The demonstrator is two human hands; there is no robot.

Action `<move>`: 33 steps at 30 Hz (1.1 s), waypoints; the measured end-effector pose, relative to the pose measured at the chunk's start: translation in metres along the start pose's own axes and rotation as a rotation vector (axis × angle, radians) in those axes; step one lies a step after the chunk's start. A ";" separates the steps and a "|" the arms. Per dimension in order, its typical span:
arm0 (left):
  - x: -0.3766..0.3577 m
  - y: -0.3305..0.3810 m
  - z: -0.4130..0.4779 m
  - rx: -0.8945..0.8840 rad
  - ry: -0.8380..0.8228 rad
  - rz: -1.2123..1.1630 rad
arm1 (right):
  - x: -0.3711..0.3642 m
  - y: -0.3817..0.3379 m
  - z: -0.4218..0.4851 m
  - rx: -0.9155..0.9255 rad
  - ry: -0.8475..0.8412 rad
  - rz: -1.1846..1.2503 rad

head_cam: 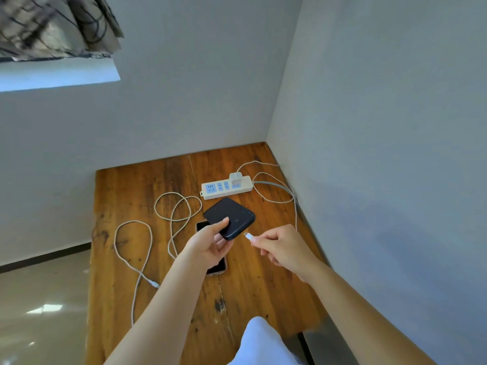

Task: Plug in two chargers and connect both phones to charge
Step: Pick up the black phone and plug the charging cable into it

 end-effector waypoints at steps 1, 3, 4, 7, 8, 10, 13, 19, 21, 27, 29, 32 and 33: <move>-0.005 0.004 -0.001 0.002 -0.005 0.011 | 0.004 -0.003 0.005 0.001 0.014 -0.010; -0.004 0.010 -0.015 -0.038 -0.014 -0.014 | 0.005 -0.018 0.001 0.041 0.025 -0.034; 0.000 0.015 -0.029 -0.089 -0.013 -0.053 | 0.002 -0.034 -0.005 0.080 0.005 -0.072; 0.003 0.020 -0.030 -0.095 0.008 -0.049 | 0.000 -0.037 0.000 0.093 0.024 -0.090; 0.004 0.020 -0.031 -0.094 0.013 -0.045 | -0.002 -0.036 0.000 0.092 0.024 -0.092; 0.005 0.017 -0.030 -0.084 0.019 -0.032 | -0.004 -0.032 -0.001 0.097 0.037 -0.106; 0.004 0.012 -0.029 -0.079 0.028 -0.016 | -0.003 -0.032 -0.002 0.110 0.062 -0.126; -0.001 0.010 -0.026 -0.120 0.066 0.013 | 0.003 -0.029 -0.003 0.107 0.115 -0.178; -0.002 0.010 -0.026 -0.136 0.081 0.020 | 0.005 -0.028 -0.004 0.102 0.124 -0.191; -0.005 0.010 -0.023 -0.179 0.124 -0.002 | 0.006 -0.024 -0.002 0.069 0.137 -0.223; -0.005 0.008 -0.023 -0.190 0.135 -0.005 | 0.007 -0.022 -0.002 0.055 0.131 -0.231; -0.007 0.004 -0.022 -0.198 0.145 -0.015 | 0.009 -0.018 -0.002 0.024 0.112 -0.219; -0.007 0.002 -0.022 -0.201 0.147 -0.018 | 0.009 -0.016 -0.002 0.013 0.108 -0.210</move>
Point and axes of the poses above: each hand's wrist, its own z-axis towards the middle knuckle, its own x-axis out of the back of the hand, y = z × x, the point moved 9 cm from there along z, towards the middle knuckle, and after that the axes turned 2 degrees about -y, right-handed, at the moved point
